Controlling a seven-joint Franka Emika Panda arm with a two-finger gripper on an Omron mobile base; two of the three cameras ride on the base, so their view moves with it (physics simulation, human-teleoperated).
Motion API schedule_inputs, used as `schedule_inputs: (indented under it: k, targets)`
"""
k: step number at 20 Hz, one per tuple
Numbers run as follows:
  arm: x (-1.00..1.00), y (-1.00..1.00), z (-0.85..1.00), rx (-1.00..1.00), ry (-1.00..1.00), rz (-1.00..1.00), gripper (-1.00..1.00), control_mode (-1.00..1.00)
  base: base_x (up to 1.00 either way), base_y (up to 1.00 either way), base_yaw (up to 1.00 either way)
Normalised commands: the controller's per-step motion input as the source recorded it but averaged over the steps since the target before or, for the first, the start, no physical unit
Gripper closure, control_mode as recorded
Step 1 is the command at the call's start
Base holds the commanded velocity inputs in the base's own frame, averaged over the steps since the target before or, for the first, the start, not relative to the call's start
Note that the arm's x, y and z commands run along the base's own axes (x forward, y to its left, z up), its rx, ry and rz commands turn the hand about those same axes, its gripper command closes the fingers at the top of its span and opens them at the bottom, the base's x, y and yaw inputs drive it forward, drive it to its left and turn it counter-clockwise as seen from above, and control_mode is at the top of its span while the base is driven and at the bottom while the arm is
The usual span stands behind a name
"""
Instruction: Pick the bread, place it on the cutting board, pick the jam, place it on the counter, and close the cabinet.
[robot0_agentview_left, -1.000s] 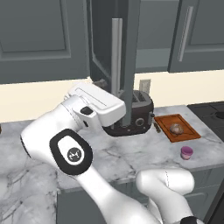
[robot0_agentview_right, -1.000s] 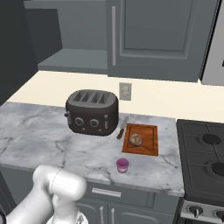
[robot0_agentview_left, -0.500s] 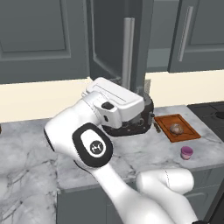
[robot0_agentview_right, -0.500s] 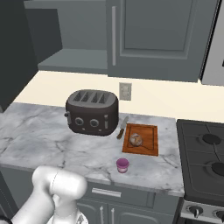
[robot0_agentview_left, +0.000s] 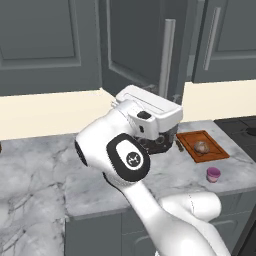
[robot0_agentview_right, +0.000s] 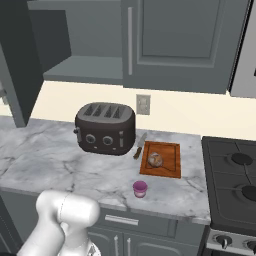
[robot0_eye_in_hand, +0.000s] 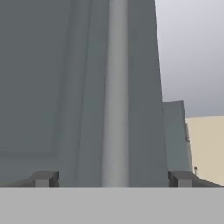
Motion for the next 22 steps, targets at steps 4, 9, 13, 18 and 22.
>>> schedule_inputs:
  k: [4,9,13,18,22]
  targets:
    - [0.32,-0.43,-0.01,0.0,0.0,0.03,-1.0,-1.0,0.0,0.0,0.0]
    - [0.31,-0.51,0.0,0.0,0.0,0.05,-1.0,-1.0,0.0,0.0,0.0]
    - [0.3,-0.52,0.0,0.0,0.0,0.07,-1.0,-1.0,0.0,0.0,0.0]
    - [0.29,-0.54,0.0,0.01,0.0,0.09,-1.0,-1.0,0.0,0.0,0.0]
    - [0.31,-0.53,0.0,0.02,0.0,0.12,-1.0,-1.0,0.0,0.0,0.0]
